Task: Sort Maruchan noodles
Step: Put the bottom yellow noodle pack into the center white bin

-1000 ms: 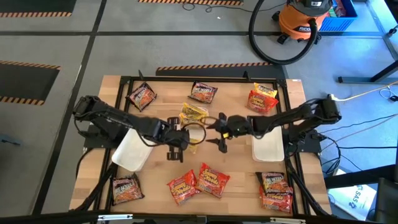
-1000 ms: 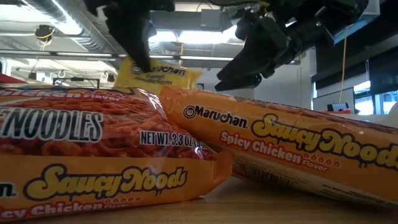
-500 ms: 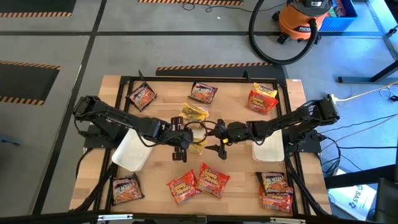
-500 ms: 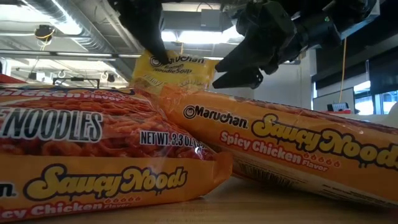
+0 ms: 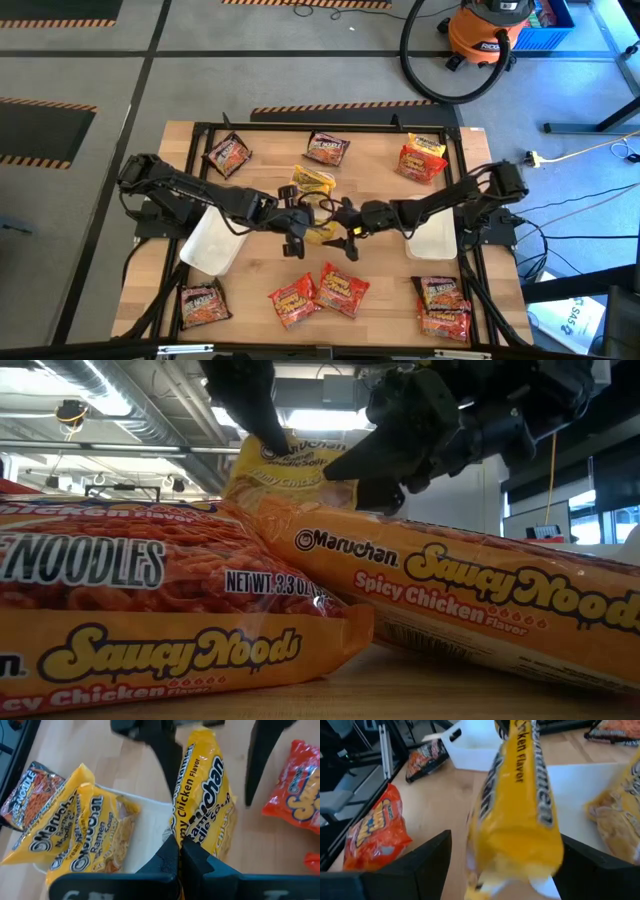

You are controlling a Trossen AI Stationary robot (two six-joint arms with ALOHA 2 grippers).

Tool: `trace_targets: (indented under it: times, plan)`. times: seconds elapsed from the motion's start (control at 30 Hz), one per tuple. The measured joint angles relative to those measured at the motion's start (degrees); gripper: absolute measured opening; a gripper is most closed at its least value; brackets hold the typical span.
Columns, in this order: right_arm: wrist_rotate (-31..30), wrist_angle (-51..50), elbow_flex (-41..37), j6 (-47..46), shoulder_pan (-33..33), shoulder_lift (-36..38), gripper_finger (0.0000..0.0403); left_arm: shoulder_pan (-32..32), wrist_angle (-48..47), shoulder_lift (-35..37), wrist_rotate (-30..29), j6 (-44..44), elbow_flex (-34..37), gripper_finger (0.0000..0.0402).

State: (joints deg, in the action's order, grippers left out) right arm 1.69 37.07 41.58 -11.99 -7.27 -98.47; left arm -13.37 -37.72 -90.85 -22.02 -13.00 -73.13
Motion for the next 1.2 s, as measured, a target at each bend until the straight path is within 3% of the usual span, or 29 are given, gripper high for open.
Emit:
trace_targets:
  times: [0.27,0.6,0.77,0.97,1.2]
  plan:
    - [-0.6,6.2,0.0,-1.2,0.0,-2.8,0.0268,0.0,2.7,0.0,-0.1,0.6,0.0,0.0000]
    - [-0.6,6.3,0.0,0.5,0.0,-2.8,0.0115,-0.2,5.2,0.0,-1.3,3.1,0.0,0.0000]
    - [-0.7,6.0,0.0,2.6,0.2,-2.8,0.0092,-0.2,5.3,0.0,-0.5,3.5,0.0,0.0004]
    - [-1.1,4.6,0.0,3.6,0.2,-2.3,0.0107,-0.1,5.4,0.4,2.0,4.7,0.0,0.0061]
    - [-1.2,0.9,0.1,5.0,0.2,-0.4,0.0092,-0.1,5.9,3.5,3.4,4.2,-0.1,0.0158]
